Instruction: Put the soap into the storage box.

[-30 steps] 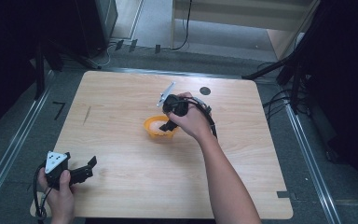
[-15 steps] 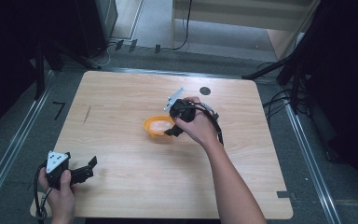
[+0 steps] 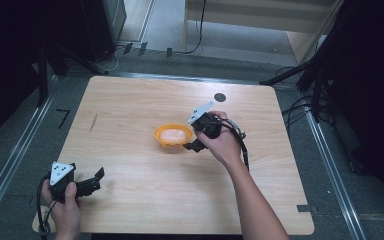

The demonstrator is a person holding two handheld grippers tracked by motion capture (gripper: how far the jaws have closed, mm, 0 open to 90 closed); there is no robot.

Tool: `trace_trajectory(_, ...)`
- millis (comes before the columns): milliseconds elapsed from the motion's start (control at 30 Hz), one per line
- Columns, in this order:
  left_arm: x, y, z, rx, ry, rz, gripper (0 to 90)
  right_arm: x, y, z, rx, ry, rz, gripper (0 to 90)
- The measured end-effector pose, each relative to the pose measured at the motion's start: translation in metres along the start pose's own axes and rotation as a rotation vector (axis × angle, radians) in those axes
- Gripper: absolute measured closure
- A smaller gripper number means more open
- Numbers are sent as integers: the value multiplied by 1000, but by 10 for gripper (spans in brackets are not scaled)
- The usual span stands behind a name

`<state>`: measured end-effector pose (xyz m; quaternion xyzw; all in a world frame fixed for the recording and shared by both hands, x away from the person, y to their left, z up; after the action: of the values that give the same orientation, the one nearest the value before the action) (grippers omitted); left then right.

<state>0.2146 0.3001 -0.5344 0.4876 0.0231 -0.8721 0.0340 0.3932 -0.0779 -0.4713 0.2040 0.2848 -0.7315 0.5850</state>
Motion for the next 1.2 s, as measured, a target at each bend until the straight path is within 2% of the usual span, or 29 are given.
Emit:
trace_trajectory(633, 0, 1, 0, -4, -4, -9, 0, 53, -16, 16, 38, 33, -79, 148)
trace_trajectory(1200, 0, 2, 0, -7, 1, -9, 0, 96, -30, 25, 79, 94, -135, 148)
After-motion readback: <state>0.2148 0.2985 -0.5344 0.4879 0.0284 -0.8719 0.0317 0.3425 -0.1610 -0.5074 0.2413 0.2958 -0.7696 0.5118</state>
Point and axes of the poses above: each handheld gripper's, and its own axes: z roughly backward along the jaws, x roughly out of its underside, y roughly to its right, the point moved 2 cm from there along -z, roughly forward along the jaws, and after that the axes turned 14 degrees about -x, right-handed, at the moved point
